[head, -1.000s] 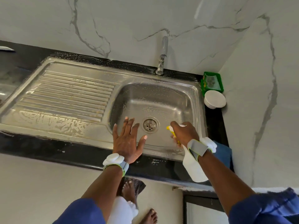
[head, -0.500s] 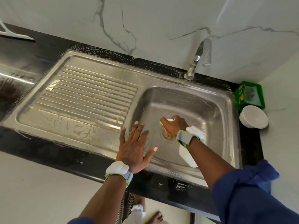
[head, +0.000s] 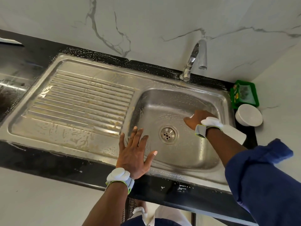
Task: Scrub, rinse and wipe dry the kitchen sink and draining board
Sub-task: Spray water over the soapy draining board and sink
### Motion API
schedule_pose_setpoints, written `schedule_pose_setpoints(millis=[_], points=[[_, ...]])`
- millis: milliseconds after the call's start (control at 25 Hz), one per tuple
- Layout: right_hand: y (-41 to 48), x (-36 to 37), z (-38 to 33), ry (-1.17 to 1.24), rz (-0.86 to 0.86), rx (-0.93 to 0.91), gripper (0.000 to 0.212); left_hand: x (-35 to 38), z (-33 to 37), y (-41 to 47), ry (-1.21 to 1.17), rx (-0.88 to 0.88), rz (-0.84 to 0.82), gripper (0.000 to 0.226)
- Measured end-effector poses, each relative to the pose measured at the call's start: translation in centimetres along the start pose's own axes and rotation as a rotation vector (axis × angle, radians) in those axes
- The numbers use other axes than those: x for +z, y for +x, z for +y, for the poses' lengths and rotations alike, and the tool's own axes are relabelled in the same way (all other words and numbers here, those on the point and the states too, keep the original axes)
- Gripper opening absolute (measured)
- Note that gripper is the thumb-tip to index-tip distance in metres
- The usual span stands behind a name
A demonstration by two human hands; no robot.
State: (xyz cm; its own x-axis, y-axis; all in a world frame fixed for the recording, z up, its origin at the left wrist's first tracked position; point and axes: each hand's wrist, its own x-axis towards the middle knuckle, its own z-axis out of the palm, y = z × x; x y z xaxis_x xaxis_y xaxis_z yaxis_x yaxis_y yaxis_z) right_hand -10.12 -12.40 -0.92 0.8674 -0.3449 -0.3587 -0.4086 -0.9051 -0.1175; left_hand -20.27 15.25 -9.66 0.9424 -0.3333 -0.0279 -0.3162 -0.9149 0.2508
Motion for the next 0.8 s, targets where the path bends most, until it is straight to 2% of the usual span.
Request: schedule_pose_setpoints(millis=[200, 320, 400, 480, 520, 640, 680, 720, 800], points=[[-2.0, 1.8, 2.9, 0.184, -0.118, 0.117, 0.047, 0.3, 0.0, 0.1, 0.001, 0.012, 0.015, 0.079], [-3.4, 3.0, 2.4, 0.380, -0.203, 0.086, 0.049, 0.4, -0.1, 0.0, -0.009, 0.015, 0.035, 0.077], [-4.1, 3.3, 1.6, 0.260, -0.121, -0.009, 0.046, 0.6, -0.1, 0.1, -0.013, 0.019, 0.046, 0.075], [-4.7, 2.8, 0.4, 0.174, 0.037, -0.083, 0.048, 0.6, -0.3, 0.1, -0.010, 0.018, 0.050, 0.074], [-5.0, 2.1, -0.3, 0.281, 0.126, -0.089, 0.051, 0.6, -0.2, 0.1, -0.008, 0.016, 0.057, 0.075], [-4.0, -1.4, -1.8, 1.045, 0.316, -0.016, 0.048, 0.6, -0.2, 0.1, -0.004, 0.003, 0.072, 0.077], [-3.7, -3.1, -2.2, 1.221, 0.360, -0.004, 0.046, 0.7, -0.2, 0.0, -0.006, 0.000, 0.074, 0.077], [-3.4, -5.0, -2.5, 1.333, 0.411, -0.011, 0.047, 0.6, -0.2, 0.0, -0.010, -0.001, 0.086, 0.077], [-2.5, -8.1, -2.7, 1.391, 0.482, -0.040, 0.053, 0.6, -0.2, -0.1, -0.007, -0.001, 0.093, 0.076]])
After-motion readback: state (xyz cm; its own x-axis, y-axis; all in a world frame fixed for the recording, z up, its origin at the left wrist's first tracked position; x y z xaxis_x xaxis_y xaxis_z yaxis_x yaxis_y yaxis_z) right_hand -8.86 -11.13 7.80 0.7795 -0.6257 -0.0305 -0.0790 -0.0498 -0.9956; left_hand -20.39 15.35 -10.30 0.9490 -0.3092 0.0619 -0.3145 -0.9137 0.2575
